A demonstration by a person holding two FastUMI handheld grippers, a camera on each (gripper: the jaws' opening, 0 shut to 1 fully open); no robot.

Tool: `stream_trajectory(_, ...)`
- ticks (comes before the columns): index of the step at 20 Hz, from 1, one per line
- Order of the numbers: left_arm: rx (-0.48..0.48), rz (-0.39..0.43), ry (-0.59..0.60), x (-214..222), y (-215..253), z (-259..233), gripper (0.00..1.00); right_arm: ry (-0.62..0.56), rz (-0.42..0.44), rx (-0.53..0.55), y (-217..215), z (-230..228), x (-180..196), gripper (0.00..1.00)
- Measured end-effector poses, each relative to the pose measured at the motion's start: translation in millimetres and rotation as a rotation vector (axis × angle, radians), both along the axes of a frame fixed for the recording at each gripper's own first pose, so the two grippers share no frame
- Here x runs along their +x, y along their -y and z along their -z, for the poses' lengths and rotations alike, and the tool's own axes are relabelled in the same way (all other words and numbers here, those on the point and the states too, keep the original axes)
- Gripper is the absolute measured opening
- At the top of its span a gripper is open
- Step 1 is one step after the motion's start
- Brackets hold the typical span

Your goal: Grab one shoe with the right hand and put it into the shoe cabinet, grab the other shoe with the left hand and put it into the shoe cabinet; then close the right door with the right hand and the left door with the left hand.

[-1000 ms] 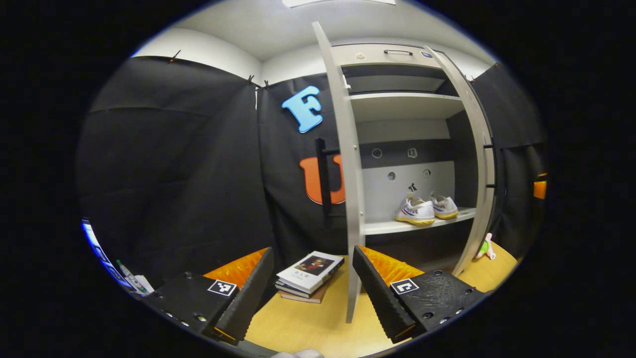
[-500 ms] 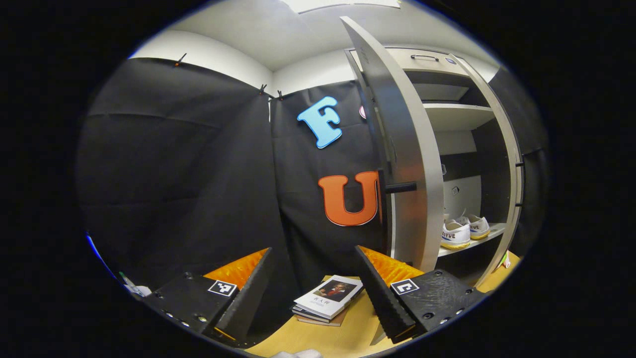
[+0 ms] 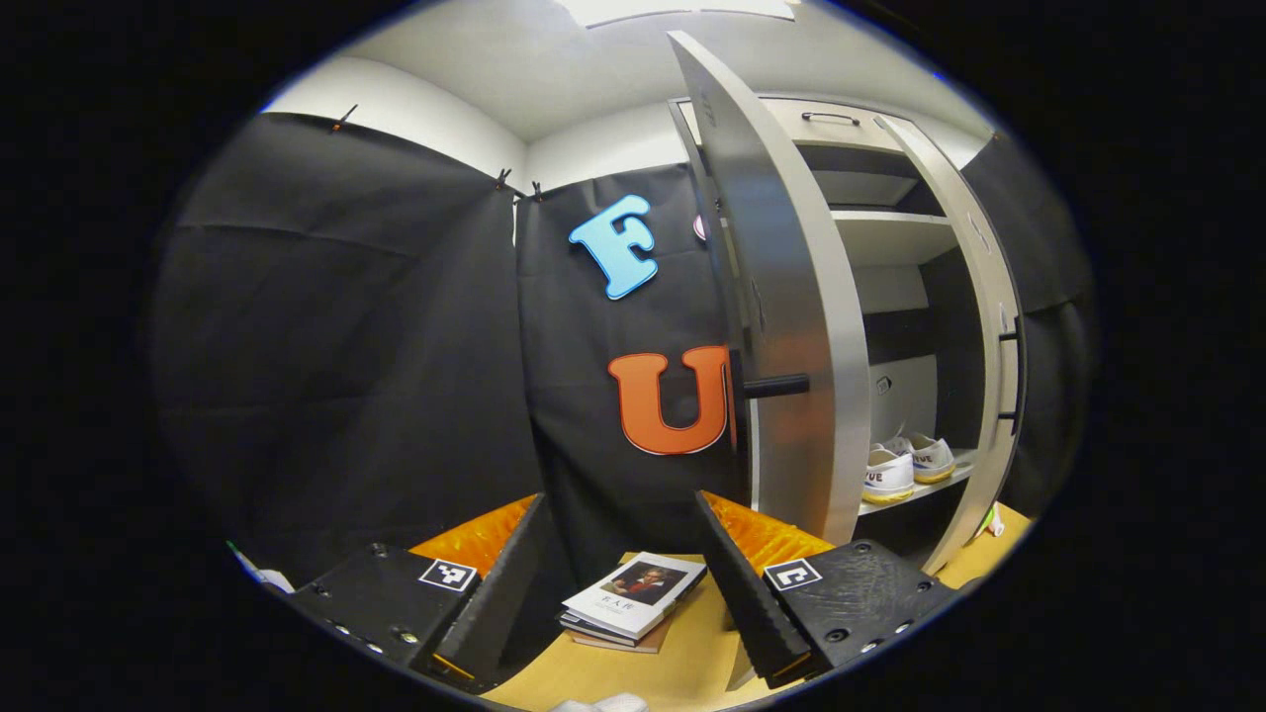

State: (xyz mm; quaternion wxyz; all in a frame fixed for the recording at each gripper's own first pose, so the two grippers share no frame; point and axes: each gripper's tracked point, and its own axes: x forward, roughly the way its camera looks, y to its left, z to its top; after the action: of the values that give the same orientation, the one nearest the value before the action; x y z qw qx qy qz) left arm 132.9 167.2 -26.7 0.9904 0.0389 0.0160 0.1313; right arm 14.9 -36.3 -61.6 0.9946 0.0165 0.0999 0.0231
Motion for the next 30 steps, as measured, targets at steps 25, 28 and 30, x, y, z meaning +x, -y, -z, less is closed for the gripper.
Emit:
stream_trajectory(25,-0.031,0.262,-0.048,13,179,11,0.96,-0.008,-0.005,-0.009,35,-1,-2,0.94)
stream_trajectory(28,-0.034,0.246,-0.063,3,179,13,1.0,-0.011,-0.025,-0.014,28,-1,2,0.94)
stream_trajectory(30,-0.037,0.244,-0.071,-5,180,15,1.0,-0.009,-0.033,-0.016,24,-2,4,0.97)
